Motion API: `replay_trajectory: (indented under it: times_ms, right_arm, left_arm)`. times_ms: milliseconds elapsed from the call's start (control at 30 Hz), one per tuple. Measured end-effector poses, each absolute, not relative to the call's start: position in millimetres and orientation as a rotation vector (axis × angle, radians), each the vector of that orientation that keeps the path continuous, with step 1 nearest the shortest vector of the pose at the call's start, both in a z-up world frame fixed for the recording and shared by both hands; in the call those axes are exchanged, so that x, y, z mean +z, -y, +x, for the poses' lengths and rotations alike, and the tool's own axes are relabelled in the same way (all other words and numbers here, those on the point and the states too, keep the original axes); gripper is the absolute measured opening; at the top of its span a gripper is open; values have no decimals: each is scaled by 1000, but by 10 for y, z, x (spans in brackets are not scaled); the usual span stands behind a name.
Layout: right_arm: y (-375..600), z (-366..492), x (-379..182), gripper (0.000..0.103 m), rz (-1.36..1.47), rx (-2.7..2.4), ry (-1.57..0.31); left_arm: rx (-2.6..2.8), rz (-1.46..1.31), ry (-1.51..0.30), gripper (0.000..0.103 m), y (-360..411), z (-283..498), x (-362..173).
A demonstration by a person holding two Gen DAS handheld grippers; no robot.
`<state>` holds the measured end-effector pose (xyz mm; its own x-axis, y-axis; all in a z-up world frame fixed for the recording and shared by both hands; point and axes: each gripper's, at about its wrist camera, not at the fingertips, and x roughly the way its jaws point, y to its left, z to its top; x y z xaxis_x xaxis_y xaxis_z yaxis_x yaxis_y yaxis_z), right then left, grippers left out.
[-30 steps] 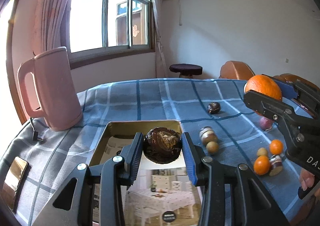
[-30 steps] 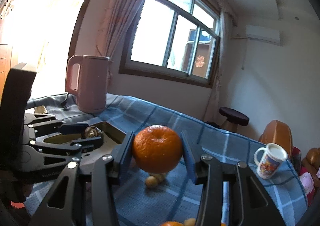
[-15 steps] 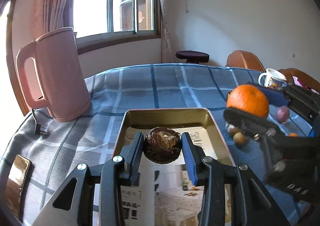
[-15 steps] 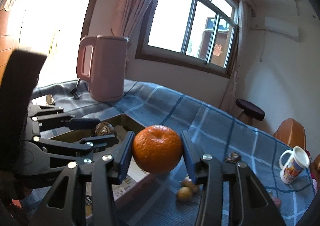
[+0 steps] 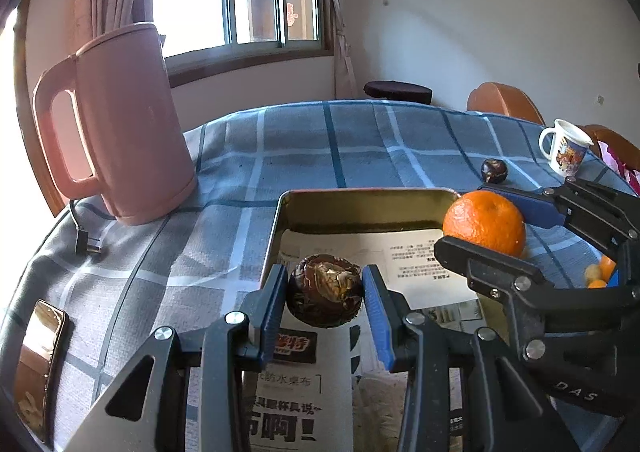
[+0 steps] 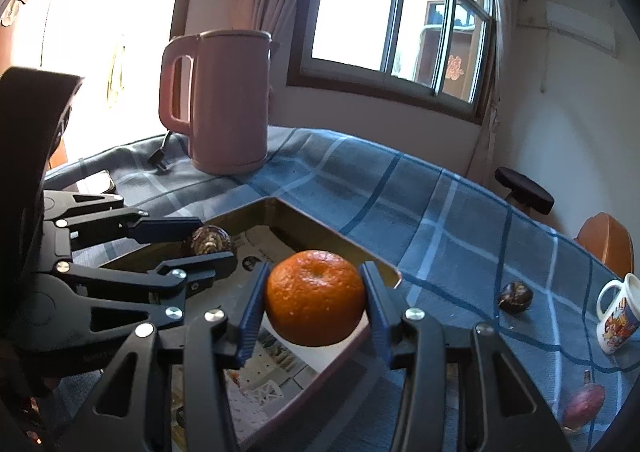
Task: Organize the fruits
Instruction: 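Open the left tool over the tin while the right tool releases the orange into it, then grasp the brown jar with the right tool while the left tool reaches for another orange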
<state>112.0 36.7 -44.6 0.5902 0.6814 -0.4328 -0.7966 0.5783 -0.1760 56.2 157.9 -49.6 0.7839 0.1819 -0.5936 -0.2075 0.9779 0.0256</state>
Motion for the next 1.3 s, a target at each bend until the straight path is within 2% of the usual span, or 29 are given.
replay_trajectory:
  times_ms: [233,333,433,500,567,767,967,1200,1233,1300]
  right_arm:
    - [-407,1159,-505,51,-355,906,-379]
    - [-368,1150,-476,60,-333,902,-366]
    - [-273,1142,-415,69,-305,880,-348]
    - [-195,1147,-358,73,-277,869,-342]
    - [-94,1127,-304,76,-255,858,-337]
    - [484,920,-230,81,-263,767,-270]
    - [1267,808,-363,82,-250,635,-285]
    - [1603,868,-683,80,-273,576,-387]
    - [1607,865,-708,79,-272,582,-394]
    - [1633,875,-747,66,-269,595,-407]
  left_arm:
    - [234,-31,-643,41,-1604,548,-502]
    - [239,-36,-642,44,-1588,524,-501]
    - [235,-36,-631,54,-1543,486,-488]
    - [242,-31,-619,68,-1498,458,-464]
    - [251,-14,-596,74,-1446,416,-422]
    - [204,-13,-540,74,-1236,301,-278]
    - [85,-17,-512,74,-761,295,-224]
    - [-54,16,-575,74,-183,435,-352]
    - [-60,19,-582,74,-147,438,-369]
    - [-70,26,-596,74,-97,475,-413]
